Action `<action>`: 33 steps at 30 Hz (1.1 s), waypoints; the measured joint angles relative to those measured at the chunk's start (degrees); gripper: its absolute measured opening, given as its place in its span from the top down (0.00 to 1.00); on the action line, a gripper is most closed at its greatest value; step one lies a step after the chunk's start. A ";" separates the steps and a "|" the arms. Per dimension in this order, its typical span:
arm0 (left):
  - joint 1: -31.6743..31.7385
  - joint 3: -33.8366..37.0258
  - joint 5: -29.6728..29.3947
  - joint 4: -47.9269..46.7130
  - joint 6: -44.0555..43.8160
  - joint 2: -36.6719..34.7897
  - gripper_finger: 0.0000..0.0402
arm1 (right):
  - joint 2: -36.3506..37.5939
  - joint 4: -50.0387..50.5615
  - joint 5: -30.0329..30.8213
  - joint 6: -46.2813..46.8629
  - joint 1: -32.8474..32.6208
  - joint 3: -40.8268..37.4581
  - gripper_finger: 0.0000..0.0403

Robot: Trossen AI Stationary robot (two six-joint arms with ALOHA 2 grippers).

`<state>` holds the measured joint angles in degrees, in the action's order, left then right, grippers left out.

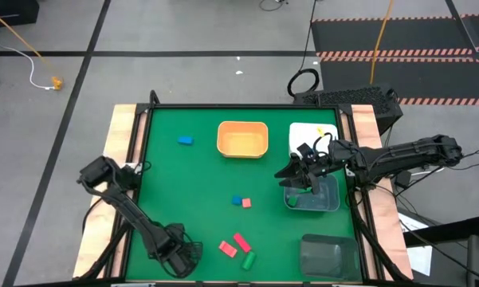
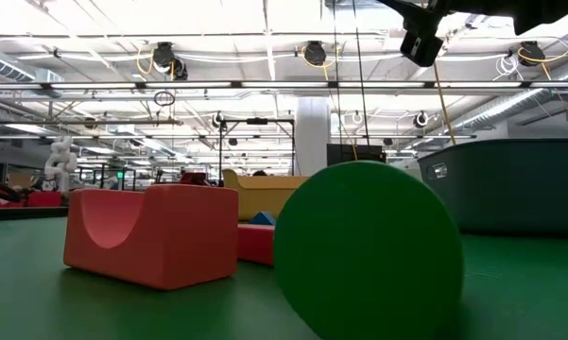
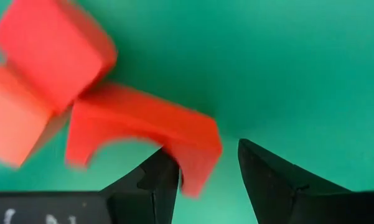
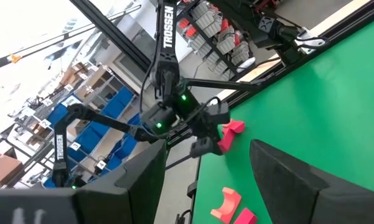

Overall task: Sort & place blocks by color
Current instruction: Put the left red block into the yellow bin

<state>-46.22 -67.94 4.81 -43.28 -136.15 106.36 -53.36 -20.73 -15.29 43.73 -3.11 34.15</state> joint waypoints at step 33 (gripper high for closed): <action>4.01 -6.43 -12.30 0.50 19.15 2.50 0.92 | 0.00 0.02 0.13 1.64 0.02 -0.02 0.45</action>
<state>-42.21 -74.37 -7.50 -42.78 -117.00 108.86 -53.36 -20.71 -15.16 45.36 -3.09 34.13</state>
